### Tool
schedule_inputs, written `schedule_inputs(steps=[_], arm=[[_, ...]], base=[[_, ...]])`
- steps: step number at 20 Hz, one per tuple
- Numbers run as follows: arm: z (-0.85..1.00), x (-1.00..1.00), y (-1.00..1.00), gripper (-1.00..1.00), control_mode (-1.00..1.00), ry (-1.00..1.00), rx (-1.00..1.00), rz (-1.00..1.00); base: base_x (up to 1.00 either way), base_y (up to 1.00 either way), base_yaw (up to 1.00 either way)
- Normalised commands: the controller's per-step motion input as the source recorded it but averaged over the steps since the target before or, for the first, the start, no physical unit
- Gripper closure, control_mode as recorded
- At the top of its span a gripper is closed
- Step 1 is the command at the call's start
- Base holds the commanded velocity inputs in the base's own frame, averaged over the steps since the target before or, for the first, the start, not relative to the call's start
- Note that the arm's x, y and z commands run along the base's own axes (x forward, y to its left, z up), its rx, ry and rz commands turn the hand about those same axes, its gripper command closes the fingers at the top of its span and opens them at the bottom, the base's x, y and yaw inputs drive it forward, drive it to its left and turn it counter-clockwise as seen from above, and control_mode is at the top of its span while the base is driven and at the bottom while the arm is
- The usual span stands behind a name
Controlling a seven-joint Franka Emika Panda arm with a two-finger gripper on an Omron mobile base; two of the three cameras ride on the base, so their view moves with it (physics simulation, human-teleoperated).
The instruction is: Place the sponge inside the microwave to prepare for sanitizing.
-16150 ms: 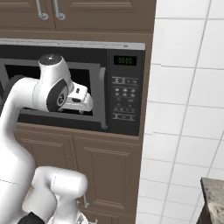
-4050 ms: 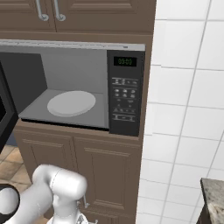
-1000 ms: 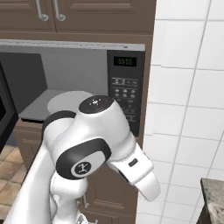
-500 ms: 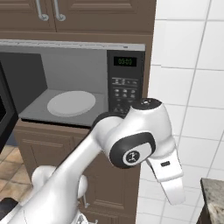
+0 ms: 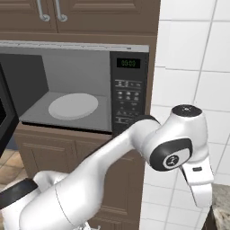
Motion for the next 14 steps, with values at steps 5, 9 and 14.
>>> schedule_inputs(steps=[5,9,14], arm=[[-0.18,0.51,-0.57,-1.0,-1.0,-0.01,0.06,-0.19],[-0.26,0.53,-0.28,-1.0,-1.0,0.0,0.0,-0.17],[-0.42,0.37,-0.44,-1.0,-1.0,-0.02,0.0,-0.18]], base=[[0.0,0.0,0.0],[0.0,0.0,0.0],[0.0,0.0,0.0]])
